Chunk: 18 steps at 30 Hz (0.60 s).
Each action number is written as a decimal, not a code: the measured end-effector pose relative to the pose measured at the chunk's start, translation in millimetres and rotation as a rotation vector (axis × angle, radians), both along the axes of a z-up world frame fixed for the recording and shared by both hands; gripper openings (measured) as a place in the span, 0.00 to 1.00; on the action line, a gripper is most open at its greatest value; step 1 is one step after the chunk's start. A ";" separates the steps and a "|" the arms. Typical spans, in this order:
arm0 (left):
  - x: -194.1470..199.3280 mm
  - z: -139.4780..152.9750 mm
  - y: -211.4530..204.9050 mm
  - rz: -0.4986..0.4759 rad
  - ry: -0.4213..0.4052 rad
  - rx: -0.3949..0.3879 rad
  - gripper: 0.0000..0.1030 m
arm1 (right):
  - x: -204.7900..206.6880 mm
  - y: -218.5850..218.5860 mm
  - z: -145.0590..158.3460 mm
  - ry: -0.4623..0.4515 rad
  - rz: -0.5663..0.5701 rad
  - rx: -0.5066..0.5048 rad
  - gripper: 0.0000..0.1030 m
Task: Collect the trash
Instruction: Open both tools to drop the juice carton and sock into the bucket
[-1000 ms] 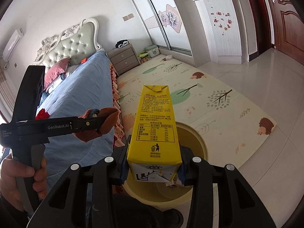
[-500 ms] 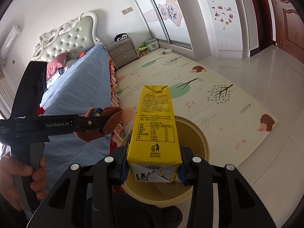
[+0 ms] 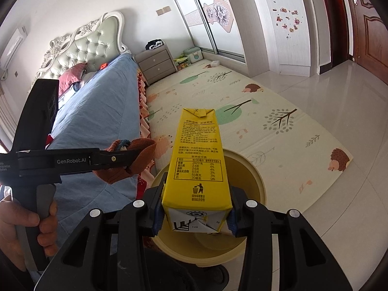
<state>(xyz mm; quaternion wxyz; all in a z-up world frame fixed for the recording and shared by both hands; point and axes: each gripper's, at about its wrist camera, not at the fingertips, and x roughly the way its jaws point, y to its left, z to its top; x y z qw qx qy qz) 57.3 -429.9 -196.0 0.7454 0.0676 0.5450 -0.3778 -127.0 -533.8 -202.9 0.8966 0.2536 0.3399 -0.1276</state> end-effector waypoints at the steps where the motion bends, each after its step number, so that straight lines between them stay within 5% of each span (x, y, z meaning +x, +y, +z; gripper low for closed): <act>1: 0.1 0.5 0.1 0.004 -0.005 -0.004 0.67 | 0.7 -1.1 -2.1 0.010 -0.006 0.003 0.53; 3: 0.9 2.9 2.9 0.027 -0.019 -0.013 0.87 | -2.3 -3.0 -3.3 0.006 -0.029 0.017 0.67; 18: 1.5 6.9 4.0 0.047 -0.024 -0.020 0.87 | -8.6 0.5 0.6 0.027 -0.036 -0.004 0.65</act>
